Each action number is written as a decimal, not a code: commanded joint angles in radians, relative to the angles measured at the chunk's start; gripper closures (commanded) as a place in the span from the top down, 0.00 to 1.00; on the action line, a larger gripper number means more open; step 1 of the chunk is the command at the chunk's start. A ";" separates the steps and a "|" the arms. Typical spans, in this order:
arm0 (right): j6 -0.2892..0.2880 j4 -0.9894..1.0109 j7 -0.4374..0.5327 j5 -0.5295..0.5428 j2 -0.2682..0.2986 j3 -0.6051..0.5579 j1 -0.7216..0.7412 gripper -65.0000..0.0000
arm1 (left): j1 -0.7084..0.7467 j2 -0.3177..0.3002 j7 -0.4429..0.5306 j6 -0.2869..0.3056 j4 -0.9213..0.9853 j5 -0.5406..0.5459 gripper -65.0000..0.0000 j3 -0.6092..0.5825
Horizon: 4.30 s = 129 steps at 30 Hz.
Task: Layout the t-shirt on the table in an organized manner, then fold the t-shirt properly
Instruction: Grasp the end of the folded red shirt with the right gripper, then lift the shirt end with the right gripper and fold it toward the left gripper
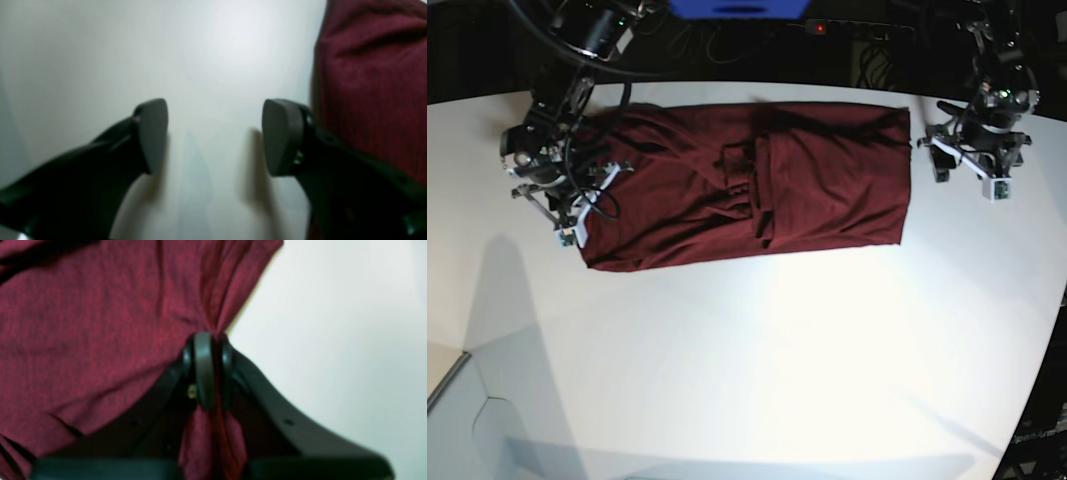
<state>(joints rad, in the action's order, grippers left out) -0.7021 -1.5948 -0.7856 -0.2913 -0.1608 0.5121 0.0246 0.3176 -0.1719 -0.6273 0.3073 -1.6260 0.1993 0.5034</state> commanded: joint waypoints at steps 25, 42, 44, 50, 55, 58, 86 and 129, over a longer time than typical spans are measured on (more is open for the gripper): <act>0.004 -0.395 -0.011 0.128 0.004 -0.508 -0.147 0.00 | 0.001 -0.004 0.008 -0.003 -0.069 0.004 0.66 0.007; 0.004 -0.313 -0.010 0.123 0.004 -1.021 -0.071 0.00 | 0.019 0.077 0.007 -0.012 -0.105 0.004 0.66 0.008; 0.004 -0.278 -0.010 0.123 0.004 -1.061 -0.045 0.00 | 0.019 0.090 0.007 -0.012 -0.105 0.004 0.66 0.007; 0.004 -0.246 -0.010 0.123 0.004 -1.133 0.008 0.00 | 0.015 0.097 0.007 -0.013 -0.081 0.004 0.66 0.001; 0.004 -0.249 -0.010 0.125 0.004 -1.170 0.059 0.00 | 0.013 0.097 0.007 -0.013 -0.055 0.004 0.66 -0.001; 0.004 -0.249 -0.010 0.126 0.004 -1.196 0.094 0.00 | 0.001 0.097 0.007 -0.013 -0.041 0.004 0.66 -0.002; 0.004 -0.029 0.251 0.129 0.004 -1.381 0.242 0.00 | -0.033 0.104 -0.062 -0.015 -0.023 0.002 0.66 -0.024; 0.004 -0.117 0.329 0.125 0.004 -1.022 -0.004 0.38 | 0.039 0.093 -0.062 -0.004 -0.135 0.010 0.66 0.082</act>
<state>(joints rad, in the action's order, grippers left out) -0.7025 -1.6939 -0.4889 -0.1860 -0.1440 -0.5060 0.0036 0.3573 -0.0715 -0.7063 0.2996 -1.7401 0.2001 0.5838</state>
